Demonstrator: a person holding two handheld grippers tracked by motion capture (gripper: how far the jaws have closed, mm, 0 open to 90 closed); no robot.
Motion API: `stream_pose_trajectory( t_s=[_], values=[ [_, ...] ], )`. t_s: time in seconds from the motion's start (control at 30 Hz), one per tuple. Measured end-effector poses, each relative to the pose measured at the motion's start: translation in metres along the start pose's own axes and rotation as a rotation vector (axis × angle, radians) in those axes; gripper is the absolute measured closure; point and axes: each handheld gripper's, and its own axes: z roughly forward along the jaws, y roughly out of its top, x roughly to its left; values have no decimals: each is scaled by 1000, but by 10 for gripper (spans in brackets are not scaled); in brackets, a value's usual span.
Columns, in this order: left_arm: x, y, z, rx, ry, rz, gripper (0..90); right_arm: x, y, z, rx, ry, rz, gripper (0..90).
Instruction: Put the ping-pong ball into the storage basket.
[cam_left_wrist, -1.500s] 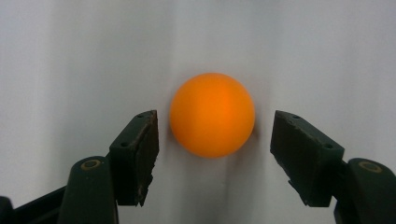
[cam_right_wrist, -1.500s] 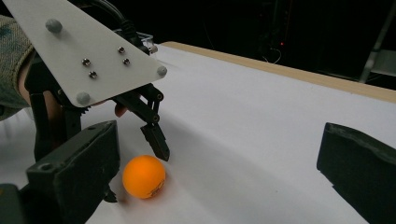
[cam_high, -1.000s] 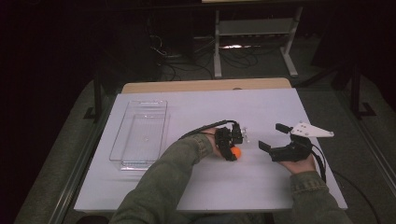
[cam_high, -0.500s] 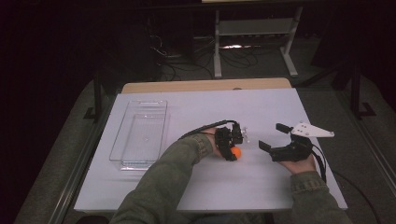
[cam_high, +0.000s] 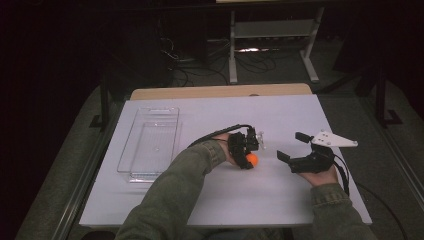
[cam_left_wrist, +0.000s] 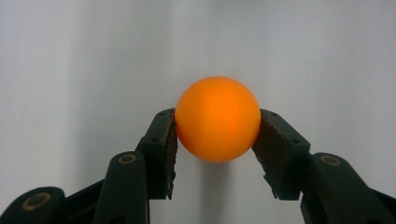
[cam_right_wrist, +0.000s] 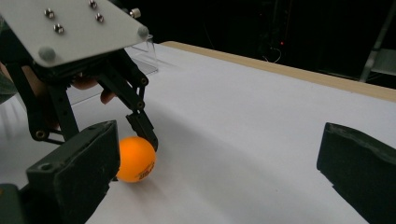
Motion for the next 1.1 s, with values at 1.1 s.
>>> stream_pose_trajectory(
  t_s=[1.1],
  values=[
    [-3,-22,-78,-20,101,-75,503,2,-1,2,9,0,1,0]
  ],
)
